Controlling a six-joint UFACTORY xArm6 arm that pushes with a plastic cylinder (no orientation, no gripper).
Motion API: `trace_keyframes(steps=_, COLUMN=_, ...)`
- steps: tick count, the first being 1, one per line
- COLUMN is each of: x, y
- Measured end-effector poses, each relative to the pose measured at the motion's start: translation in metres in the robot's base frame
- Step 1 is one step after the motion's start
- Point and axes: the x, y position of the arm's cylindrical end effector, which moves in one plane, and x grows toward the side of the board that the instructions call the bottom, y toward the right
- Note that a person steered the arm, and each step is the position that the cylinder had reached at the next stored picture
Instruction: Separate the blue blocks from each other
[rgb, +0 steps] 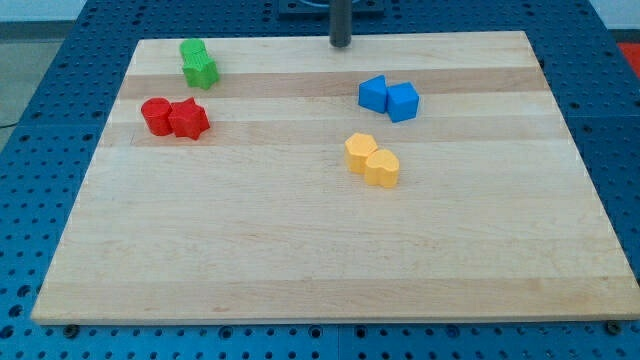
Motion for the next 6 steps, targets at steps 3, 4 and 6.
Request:
trace_keyframes(steps=3, x=0.054, y=-0.016)
trace_keyframes(steps=4, x=0.075, y=0.003)
trace_keyframes(steps=6, x=0.123, y=0.046)
